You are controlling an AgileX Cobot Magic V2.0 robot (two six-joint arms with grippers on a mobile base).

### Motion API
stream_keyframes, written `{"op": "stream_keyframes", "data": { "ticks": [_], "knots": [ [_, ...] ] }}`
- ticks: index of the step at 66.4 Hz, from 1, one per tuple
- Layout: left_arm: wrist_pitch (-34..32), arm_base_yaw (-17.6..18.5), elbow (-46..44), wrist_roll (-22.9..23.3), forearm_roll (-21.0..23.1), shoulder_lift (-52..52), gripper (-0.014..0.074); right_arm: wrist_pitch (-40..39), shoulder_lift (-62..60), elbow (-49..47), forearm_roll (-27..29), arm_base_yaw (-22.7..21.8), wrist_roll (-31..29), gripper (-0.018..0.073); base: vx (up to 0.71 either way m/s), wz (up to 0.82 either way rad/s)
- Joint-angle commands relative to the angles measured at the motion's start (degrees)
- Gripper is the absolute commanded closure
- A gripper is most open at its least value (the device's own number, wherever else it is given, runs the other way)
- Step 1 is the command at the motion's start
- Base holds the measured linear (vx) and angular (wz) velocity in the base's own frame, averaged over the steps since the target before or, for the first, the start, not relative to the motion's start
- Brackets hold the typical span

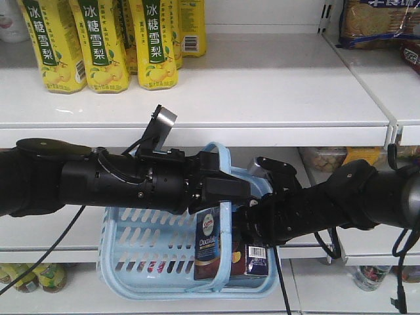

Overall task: Left arm holds basket, right arm returns cookies
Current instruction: 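Close the right gripper on the top of the Chocofello box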

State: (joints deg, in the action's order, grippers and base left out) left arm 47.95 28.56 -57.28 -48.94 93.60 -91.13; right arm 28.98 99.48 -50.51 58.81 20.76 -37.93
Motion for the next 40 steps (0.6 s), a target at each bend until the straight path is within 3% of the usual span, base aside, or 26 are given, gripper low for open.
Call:
{"op": "stream_keyframes", "data": {
  "ticks": [1,17,40],
  "knots": [
    [3.74,0.19,-2.23,-0.65,7.86,3.16,0.0603,-0.92,-1.7,-1.32,0.62,-0.18,-2.21,0.0267,0.0,0.0],
    [3.74,0.19,-2.23,-0.65,7.86,3.16,0.0603,-0.68,-1.87,-1.32,0.97,-0.33,-2.03,0.0376,0.0,0.0],
    [3.74,0.19,-2.23,-0.65,7.86,3.16,0.0603,0.24,-9.01,-0.52,-1.66,-0.33,0.87,0.0385,0.0,0.0]
  ]
}}
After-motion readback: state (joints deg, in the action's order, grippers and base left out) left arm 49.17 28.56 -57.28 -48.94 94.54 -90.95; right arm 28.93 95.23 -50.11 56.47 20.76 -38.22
